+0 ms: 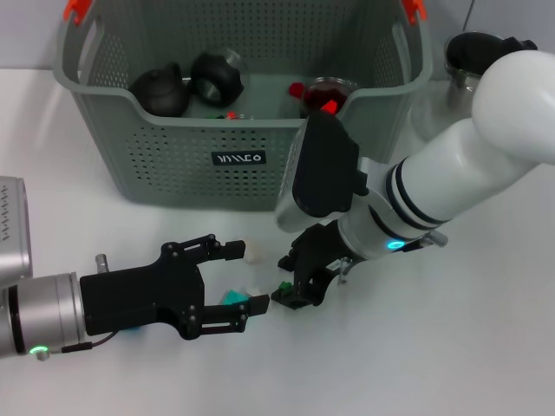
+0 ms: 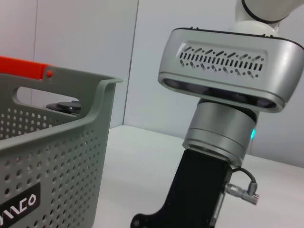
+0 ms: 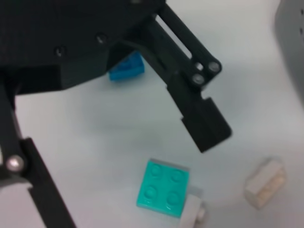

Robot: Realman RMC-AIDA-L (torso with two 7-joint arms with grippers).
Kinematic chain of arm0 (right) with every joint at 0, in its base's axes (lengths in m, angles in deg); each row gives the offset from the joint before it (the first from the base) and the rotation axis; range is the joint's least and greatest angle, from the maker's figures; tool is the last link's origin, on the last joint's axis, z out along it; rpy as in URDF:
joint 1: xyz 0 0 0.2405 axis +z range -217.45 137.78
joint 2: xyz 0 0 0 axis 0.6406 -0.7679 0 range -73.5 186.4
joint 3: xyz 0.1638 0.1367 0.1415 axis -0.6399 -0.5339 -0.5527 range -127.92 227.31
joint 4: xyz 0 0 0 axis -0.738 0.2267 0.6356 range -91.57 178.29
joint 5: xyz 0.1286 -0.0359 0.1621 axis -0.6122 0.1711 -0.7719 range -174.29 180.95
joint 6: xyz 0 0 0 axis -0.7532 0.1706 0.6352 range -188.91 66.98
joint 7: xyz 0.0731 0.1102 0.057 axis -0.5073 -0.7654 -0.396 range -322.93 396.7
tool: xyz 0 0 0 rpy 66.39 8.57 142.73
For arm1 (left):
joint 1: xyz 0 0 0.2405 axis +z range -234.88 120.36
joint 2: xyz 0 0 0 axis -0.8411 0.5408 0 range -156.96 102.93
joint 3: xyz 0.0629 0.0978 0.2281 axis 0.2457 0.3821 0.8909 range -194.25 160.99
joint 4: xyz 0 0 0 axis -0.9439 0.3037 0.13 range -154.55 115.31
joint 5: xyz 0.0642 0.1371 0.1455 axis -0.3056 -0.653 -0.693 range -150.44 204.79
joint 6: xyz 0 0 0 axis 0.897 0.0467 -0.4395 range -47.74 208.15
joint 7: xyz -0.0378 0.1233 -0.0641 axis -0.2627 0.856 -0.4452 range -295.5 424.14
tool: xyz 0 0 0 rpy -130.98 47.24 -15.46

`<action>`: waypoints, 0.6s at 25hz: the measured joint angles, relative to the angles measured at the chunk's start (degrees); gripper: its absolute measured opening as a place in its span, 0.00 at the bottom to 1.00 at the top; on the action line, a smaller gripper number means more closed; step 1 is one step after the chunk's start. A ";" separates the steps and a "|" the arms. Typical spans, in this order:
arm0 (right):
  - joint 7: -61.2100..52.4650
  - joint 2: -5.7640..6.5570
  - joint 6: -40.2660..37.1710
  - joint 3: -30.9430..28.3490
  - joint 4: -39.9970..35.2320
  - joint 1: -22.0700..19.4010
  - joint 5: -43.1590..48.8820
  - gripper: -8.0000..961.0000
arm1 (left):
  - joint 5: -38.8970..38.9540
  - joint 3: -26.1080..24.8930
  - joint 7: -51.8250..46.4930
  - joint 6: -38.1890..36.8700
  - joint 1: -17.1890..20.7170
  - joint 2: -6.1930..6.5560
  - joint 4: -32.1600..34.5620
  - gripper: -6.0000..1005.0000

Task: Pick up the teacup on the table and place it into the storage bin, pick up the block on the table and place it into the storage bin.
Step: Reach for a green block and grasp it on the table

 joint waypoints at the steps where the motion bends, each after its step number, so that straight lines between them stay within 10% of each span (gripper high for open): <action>1: 0.00 0.00 0.13 0.40 0.04 -0.07 -0.51 0.54 | 0.00 0.00 0.00 0.00 0.00 0.00 0.00 0.83; 15: -1.53 0.42 -0.45 1.01 0.18 -0.67 -1.10 0.38 | -0.22 0.00 0.00 0.09 0.34 0.00 0.00 0.83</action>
